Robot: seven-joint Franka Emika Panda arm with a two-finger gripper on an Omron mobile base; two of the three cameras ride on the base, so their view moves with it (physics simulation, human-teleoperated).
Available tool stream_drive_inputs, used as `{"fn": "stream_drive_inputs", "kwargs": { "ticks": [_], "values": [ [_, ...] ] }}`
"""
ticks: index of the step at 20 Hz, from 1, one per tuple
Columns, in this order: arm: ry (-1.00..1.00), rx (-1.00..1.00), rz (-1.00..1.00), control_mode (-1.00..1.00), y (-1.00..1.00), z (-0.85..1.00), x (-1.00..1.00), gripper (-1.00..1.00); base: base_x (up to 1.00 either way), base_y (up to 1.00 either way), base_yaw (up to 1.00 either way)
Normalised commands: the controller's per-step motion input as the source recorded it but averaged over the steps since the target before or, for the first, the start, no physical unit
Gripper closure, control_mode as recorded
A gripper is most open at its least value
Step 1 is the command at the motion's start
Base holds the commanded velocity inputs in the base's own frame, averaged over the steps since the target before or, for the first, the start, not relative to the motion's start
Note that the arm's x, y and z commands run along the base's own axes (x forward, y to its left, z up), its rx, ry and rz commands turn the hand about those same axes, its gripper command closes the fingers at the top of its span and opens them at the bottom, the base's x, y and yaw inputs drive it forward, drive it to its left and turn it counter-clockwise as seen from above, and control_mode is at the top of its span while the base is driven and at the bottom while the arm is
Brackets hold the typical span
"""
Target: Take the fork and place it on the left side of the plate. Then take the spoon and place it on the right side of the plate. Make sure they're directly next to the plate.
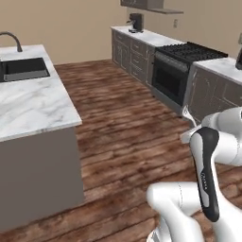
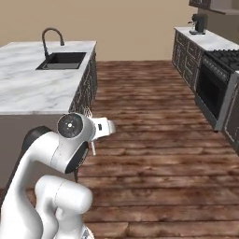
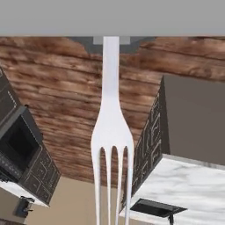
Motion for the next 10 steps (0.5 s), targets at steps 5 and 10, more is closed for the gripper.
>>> {"fn": "stream_drive_inputs", "kwargs": {
  "ticks": [5, 10],
  "values": [
    [0.00, 0.00, 0.00, 1.00, 0.00, 0.00, 0.00, 1.00, 0.96, 0.81, 0.16],
    [0.00, 0.00, 0.00, 1.00, 0.00, 0.00, 0.00, 1.00, 0.29, 1.00, 0.12]
  ]
}}
